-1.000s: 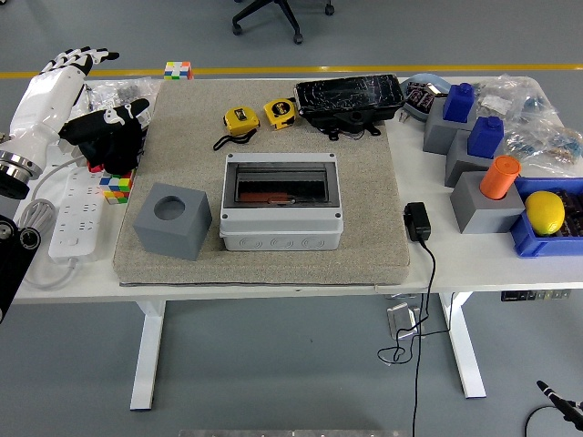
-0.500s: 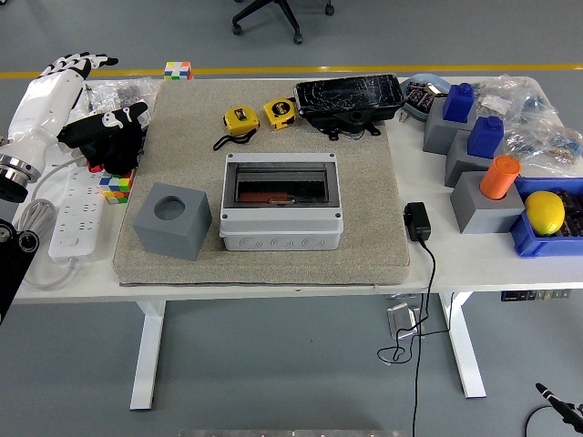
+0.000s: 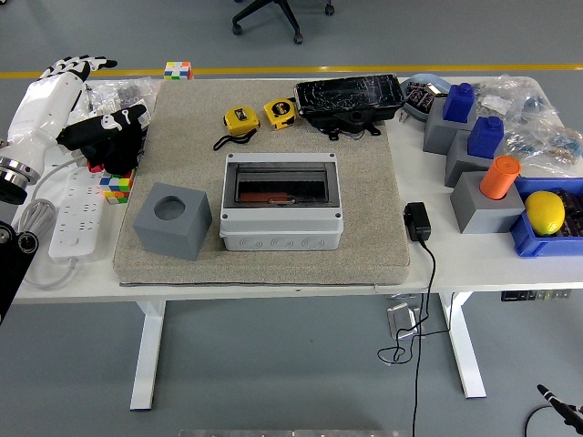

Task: Fetch the battery,place it into the box,close the lid of the box

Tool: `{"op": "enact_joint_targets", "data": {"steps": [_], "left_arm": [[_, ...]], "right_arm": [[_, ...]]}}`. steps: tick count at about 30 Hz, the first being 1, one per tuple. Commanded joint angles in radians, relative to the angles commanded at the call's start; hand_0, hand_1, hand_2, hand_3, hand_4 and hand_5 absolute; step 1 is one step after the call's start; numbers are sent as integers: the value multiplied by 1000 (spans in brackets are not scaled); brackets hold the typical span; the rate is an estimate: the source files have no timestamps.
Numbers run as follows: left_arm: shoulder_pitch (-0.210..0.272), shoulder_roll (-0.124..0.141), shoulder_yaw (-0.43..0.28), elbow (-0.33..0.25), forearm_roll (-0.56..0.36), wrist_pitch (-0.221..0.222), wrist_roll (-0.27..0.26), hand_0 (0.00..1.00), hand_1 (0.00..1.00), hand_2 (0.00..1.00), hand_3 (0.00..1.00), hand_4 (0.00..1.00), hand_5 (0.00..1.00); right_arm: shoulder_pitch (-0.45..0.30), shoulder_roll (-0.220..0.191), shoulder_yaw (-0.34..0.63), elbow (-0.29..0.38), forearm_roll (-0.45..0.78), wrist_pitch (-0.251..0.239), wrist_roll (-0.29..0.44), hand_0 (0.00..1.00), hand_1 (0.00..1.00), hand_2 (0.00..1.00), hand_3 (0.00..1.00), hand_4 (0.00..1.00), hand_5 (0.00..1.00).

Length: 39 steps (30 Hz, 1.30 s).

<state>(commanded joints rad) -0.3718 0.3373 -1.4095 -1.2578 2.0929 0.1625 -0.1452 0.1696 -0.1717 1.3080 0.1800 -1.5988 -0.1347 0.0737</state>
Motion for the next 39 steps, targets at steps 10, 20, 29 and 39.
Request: {"op": "enact_joint_targets", "data": {"steps": [10,20,29,39], "left_arm": [[-15,-2,10,-3,-1,5,-5,943,941,903,854,998,998],[-16,0,3,-5,-1,12,-9,943,939,899,852,998,998],[-8,1,6,-8,4,11,-6,937,935,894,846,998,998],[-8,4,1,-6,3,14,-10,934,931,891,843,998,998]], "right_arm": [[1,4,-10,0,16,0,1,907,887,820,915,998,998],[7,3,-4,0,13,1,0,907,888,820,915,998,998],[1,2,-4,0,12,1,0,907,887,820,914,998,998],[-1,5,-45,0,53,-2,8,907,887,820,913,998,998]]}}
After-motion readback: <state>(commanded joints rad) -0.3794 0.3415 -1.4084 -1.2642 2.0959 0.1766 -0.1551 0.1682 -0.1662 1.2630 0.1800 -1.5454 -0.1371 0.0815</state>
